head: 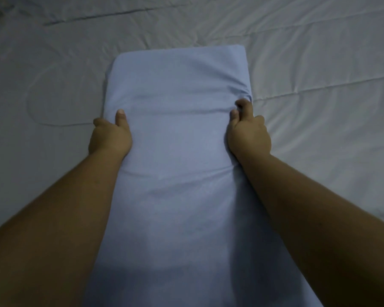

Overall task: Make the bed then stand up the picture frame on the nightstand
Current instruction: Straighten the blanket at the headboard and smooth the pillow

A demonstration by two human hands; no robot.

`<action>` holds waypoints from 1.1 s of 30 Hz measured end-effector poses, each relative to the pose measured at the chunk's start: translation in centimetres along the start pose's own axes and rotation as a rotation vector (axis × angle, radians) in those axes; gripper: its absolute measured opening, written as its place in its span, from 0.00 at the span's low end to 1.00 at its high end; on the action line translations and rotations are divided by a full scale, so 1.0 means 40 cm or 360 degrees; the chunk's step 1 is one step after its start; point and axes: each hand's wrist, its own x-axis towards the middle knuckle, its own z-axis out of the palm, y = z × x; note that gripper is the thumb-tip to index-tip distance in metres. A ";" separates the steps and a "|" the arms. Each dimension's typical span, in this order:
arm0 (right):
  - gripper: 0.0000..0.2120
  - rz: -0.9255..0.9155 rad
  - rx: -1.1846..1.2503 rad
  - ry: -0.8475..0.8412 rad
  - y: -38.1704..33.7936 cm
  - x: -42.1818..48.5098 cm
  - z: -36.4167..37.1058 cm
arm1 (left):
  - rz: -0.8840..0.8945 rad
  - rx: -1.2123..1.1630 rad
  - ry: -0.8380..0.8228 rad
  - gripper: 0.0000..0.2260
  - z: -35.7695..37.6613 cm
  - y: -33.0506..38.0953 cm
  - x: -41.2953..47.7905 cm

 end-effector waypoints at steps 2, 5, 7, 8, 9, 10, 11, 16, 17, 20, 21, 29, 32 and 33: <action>0.14 -0.0020 0.0004 -0.0030 0.006 0.008 0.000 | 0.0094 0.0010 -0.0005 0.34 -0.002 0.002 -0.002; 0.13 -0.0081 -0.0043 -0.0089 0.005 0.015 -0.012 | 0.0223 0.0009 -0.0010 0.33 -0.016 0.000 -0.008; 0.13 -0.0122 -0.0063 -0.0116 0.003 0.011 -0.024 | 0.0265 -0.0007 -0.0022 0.32 -0.032 -0.004 -0.020; 0.12 -0.0140 -0.0070 -0.0128 0.003 0.003 -0.031 | 0.0278 -0.0008 -0.0027 0.32 -0.039 -0.009 -0.029; 0.12 -0.0156 -0.0081 -0.0137 0.004 -0.010 -0.038 | 0.0286 -0.0006 -0.0035 0.31 -0.047 -0.018 -0.042; 0.11 -0.0170 -0.0097 -0.0138 0.007 -0.027 -0.047 | 0.0292 -0.0008 -0.0047 0.31 -0.055 -0.029 -0.058; 0.11 -0.0181 -0.0118 -0.0134 0.011 -0.048 -0.055 | 0.0296 -0.0016 -0.0061 0.30 -0.062 -0.042 -0.075; 0.10 -0.0162 -0.0197 -0.0137 0.037 -0.178 -0.099 | 0.0285 -0.0021 -0.0139 0.30 -0.104 -0.129 -0.175; 0.09 -0.0156 -0.0210 -0.0137 0.044 -0.208 -0.110 | 0.0276 -0.0025 -0.0164 0.30 -0.113 -0.147 -0.198; 0.09 -0.0145 -0.0262 -0.0100 0.073 -0.319 -0.144 | 0.0267 -0.0045 -0.0210 0.29 -0.145 -0.216 -0.284; 0.08 -0.0140 -0.0275 -0.0097 0.083 -0.362 -0.156 | 0.0267 -0.0044 -0.0215 0.29 -0.157 -0.244 -0.318; 0.12 -0.0049 -0.0311 -0.0169 0.162 -0.717 -0.262 | 0.0087 -0.0043 -0.0291 0.28 -0.238 -0.492 -0.598; 0.16 0.0047 -0.0327 -0.0151 0.158 -0.769 -0.298 | -0.0074 -0.0094 -0.0361 0.29 -0.251 -0.517 -0.626; 0.16 0.0067 -0.0394 -0.0112 0.149 -0.770 -0.306 | -0.0111 -0.0086 -0.0361 0.29 -0.254 -0.513 -0.617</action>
